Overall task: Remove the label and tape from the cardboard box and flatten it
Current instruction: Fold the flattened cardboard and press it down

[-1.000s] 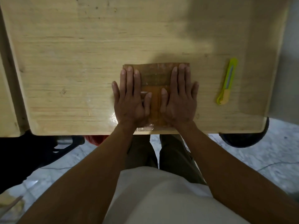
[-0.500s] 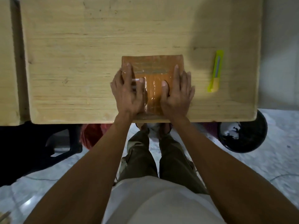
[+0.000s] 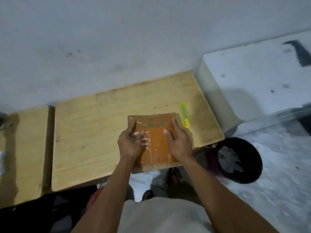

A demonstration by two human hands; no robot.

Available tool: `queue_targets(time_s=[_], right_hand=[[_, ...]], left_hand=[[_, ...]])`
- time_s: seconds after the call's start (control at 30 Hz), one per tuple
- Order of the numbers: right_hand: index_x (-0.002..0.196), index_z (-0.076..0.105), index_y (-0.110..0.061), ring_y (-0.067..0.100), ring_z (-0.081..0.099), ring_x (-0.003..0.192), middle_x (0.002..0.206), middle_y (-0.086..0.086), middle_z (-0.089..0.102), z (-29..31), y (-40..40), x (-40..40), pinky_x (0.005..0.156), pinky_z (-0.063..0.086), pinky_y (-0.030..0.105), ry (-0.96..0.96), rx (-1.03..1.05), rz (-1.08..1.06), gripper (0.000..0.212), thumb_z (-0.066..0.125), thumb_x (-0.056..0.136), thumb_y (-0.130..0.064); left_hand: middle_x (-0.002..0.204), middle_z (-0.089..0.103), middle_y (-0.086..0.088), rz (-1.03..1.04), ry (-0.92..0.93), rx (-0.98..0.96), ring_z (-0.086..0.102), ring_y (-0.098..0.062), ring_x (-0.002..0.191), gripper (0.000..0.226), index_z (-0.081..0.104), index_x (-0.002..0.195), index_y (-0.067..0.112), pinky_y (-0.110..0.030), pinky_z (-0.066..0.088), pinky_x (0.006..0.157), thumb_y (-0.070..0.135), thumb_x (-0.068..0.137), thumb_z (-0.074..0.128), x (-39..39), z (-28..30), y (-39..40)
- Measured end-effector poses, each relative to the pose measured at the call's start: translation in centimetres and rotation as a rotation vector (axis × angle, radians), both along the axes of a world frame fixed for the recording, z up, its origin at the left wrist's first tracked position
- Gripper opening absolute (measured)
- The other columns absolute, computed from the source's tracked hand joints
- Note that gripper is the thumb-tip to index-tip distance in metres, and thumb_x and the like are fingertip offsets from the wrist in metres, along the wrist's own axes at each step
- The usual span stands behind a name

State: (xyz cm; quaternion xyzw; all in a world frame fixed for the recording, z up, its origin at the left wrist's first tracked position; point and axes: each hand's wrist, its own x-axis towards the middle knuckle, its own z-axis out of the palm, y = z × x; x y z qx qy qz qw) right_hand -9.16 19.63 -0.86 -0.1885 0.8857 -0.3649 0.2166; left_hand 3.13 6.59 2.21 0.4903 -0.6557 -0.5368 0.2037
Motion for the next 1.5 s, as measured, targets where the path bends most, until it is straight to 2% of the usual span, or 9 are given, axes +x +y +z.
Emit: queue_targets(time_s=[0.13, 0.23, 0.37, 0.5, 0.67, 0.77, 0.9, 1.1, 1.5], right_hand=[[0.150, 0.038, -0.034, 0.035, 0.063, 0.104, 0.109, 0.017, 0.063, 1.7, 3.7, 1.8, 0.086, 0.051, 0.037, 0.064, -0.009, -0.207, 0.062, 0.054, 0.094, -0.054], [0.149, 0.039, -0.033, 0.033, 0.063, 0.107, 0.115, 0.018, 0.066, 2.6, 8.4, 2.6, 0.087, 0.048, 0.035, 0.088, -0.032, -0.396, 0.062, 0.053, 0.093, -0.055], [0.151, 0.033, -0.037, 0.031, 0.060, 0.112, 0.120, 0.014, 0.064, 3.6, 16.4, 4.4, 0.092, 0.048, 0.039, 0.080, -0.041, -0.619, 0.064, 0.050, 0.093, -0.059], [0.154, 0.023, -0.036, 0.028, 0.059, 0.115, 0.131, 0.008, 0.059, 4.5, 22.6, 6.2, 0.083, 0.045, 0.031, 0.120, 0.036, -0.744, 0.066, 0.043, 0.095, -0.060], [0.149, -0.002, -0.049, 0.035, 0.058, 0.113, 0.135, 0.011, 0.049, 4.6, 27.1, 8.0, 0.088, 0.048, 0.048, 0.037, 0.169, -0.869, 0.066, 0.030, 0.093, -0.064], [0.146, 0.001, -0.052, 0.033, 0.060, 0.103, 0.128, 0.012, 0.049, 4.2, 30.0, 7.9, 0.081, 0.046, 0.044, -0.010, 0.162, -0.952, 0.066, 0.032, 0.090, -0.067], [0.150, 0.006, -0.047, 0.033, 0.058, 0.109, 0.131, 0.013, 0.048, 2.6, 34.8, 4.4, 0.090, 0.047, 0.044, -0.092, 0.163, -0.950, 0.069, 0.037, 0.091, -0.066], [0.153, 0.013, -0.039, 0.035, 0.055, 0.117, 0.141, 0.013, 0.044, -0.5, 40.2, -3.3, 0.096, 0.046, 0.046, -0.185, 0.182, -0.857, 0.067, 0.036, 0.093, -0.059], [0.153, 0.008, -0.045, 0.033, 0.057, 0.112, 0.134, 0.015, 0.048, -5.1, 44.7, -11.9, 0.092, 0.048, 0.045, -0.376, 0.176, -0.799, 0.064, 0.037, 0.096, -0.056]], left_hand=[[0.070, 0.062, 0.014, -0.201, -0.036, -0.083, 0.060, 0.016, 0.052, 0.041, 0.063, 0.129, 0.004, -0.003, 0.042, 0.045, 0.004, 0.089, 0.072, -1.6, 2.4, 2.2], [0.073, 0.061, 0.013, -0.480, -0.039, -0.185, 0.065, 0.009, 0.059, 0.044, 0.062, 0.133, 0.014, 0.002, 0.037, 0.050, 0.010, 0.091, 0.070, -3.3, 4.0, 5.0], [0.101, 0.072, -0.011, -0.856, -0.066, -0.345, 0.069, -0.024, 0.083, 0.058, 0.053, 0.142, 0.020, -0.017, 0.037, 0.062, 0.029, 0.089, 0.073, -4.6, 4.3, 11.2], [0.099, 0.075, -0.016, -1.015, -0.018, -0.350, 0.072, -0.027, 0.085, 0.051, 0.062, 0.135, 0.019, -0.008, 0.034, 0.054, 0.033, 0.087, 0.074, -5.7, 4.5, 17.3], [0.087, 0.071, 0.002, -1.104, -0.007, -0.332, 0.064, -0.014, 0.078, 0.041, 0.072, 0.120, 0.022, 0.000, 0.035, 0.056, 0.036, 0.082, 0.078, -7.1, 4.3, 23.1], [0.104, 0.073, -0.006, -1.187, -0.038, -0.335, 0.057, -0.009, 0.085, 0.045, 0.067, 0.127, 0.023, -0.016, 0.041, 0.072, 0.040, 0.086, 0.074, -8.8, 3.1, 26.5], [0.124, 0.061, -0.009, -1.352, -0.180, -0.361, 0.055, -0.011, 0.090, 0.052, 0.044, 0.144, 0.028, -0.023, 0.042, 0.077, 0.038, 0.096, 0.061, -11.8, 0.9, 30.8], [0.140, 0.047, -0.013, -1.251, -0.347, -0.317, 0.056, -0.029, 0.119, 0.053, 0.037, 0.149, 0.031, -0.040, 0.047, 0.101, 0.040, 0.099, 0.054, -17.3, -1.5, 36.4], [0.132, 0.057, -0.012, -1.151, -0.566, -0.312, 0.060, -0.026, 0.110, 0.056, 0.030, 0.153, 0.036, -0.031, 0.044, 0.091, 0.039, 0.100, 0.050, -25.4, -6.5, 41.0]])
